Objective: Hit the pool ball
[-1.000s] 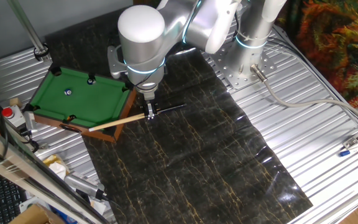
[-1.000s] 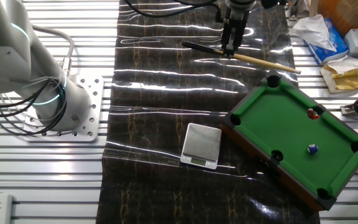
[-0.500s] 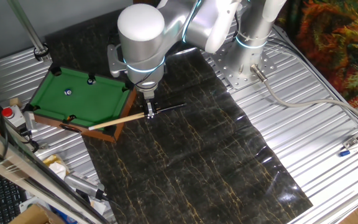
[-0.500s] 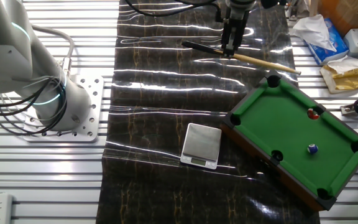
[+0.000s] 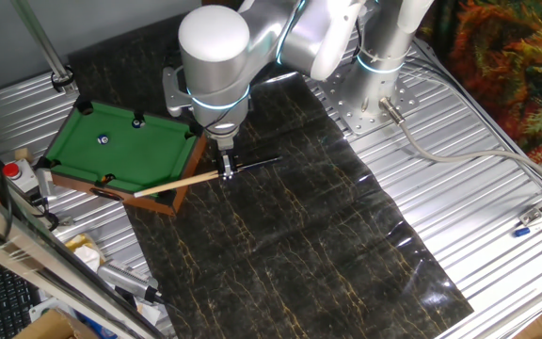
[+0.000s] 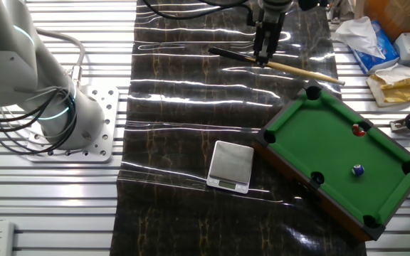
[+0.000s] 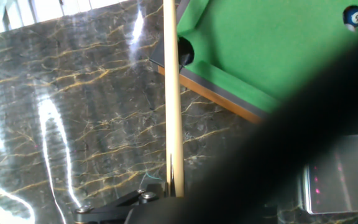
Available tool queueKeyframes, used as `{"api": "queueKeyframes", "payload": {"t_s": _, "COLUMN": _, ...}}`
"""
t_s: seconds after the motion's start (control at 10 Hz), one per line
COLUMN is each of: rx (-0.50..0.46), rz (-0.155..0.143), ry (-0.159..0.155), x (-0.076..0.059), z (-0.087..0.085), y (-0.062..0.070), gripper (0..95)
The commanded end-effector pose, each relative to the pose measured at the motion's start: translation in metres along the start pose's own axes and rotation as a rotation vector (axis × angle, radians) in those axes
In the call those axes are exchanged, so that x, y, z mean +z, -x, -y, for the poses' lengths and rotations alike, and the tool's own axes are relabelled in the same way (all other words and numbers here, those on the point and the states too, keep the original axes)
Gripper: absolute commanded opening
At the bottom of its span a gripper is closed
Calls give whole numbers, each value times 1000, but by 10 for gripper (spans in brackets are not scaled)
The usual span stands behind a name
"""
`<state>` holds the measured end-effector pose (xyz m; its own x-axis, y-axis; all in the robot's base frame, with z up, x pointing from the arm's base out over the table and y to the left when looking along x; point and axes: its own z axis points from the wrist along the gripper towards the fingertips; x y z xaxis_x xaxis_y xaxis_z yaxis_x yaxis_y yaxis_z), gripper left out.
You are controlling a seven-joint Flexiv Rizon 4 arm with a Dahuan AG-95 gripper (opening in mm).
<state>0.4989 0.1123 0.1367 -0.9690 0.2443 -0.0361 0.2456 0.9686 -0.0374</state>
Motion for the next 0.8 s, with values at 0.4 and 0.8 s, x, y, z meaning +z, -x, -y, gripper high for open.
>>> {"api": "queueKeyframes", "payload": {"t_s": 0.4, "rx": 10, "rz": 2, "ry": 15, "x": 1, "z": -1, "y": 0, "gripper": 0}}
{"api": "queueKeyframes", "payload": {"t_s": 0.8, "rx": 1, "rz": 14, "ry": 30, "x": 9, "z": -11, "y": 3, "gripper": 0}}
